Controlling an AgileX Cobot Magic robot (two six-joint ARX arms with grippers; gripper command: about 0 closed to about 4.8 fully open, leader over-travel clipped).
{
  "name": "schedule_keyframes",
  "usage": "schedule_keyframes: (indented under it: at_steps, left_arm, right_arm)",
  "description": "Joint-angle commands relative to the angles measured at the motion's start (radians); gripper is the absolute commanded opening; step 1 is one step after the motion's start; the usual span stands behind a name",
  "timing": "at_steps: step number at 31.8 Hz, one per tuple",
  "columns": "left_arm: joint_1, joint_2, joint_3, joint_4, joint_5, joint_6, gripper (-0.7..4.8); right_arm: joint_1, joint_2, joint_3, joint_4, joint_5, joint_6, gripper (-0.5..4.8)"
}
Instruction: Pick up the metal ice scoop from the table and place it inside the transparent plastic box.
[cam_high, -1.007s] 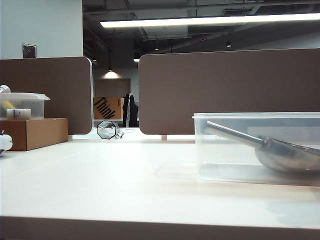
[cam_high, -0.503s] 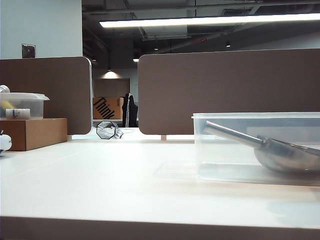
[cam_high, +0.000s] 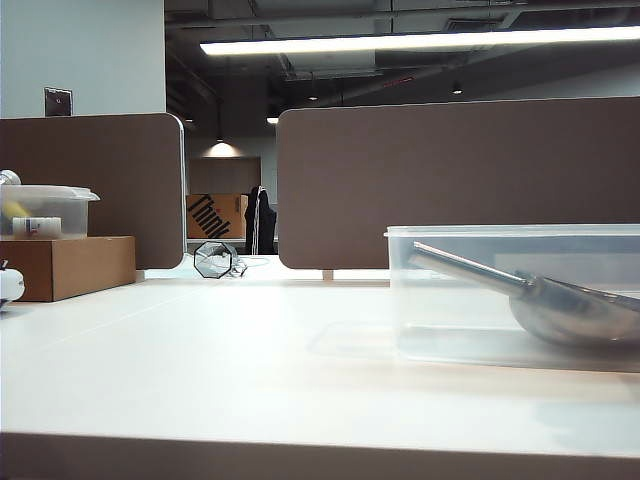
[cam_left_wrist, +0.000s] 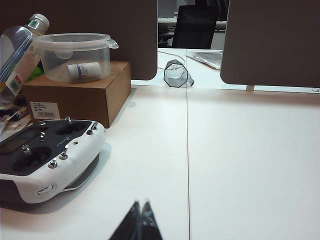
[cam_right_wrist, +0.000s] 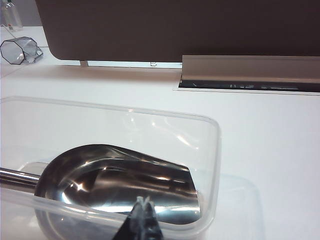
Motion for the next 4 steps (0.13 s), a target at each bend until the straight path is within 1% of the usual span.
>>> schedule_keyframes:
  at_steps: [1, 4]
  left_arm:
    - [0.002, 0.001, 0.000, 0.006, 0.002, 0.000, -0.04]
    - [0.002, 0.001, 0.000, 0.006, 0.002, 0.000, -0.04]
  right_arm:
    - [0.001, 0.000, 0.001, 0.017, 0.000, 0.000, -0.01]
    - [0.001, 0.000, 0.001, 0.017, 0.000, 0.000, -0.01]
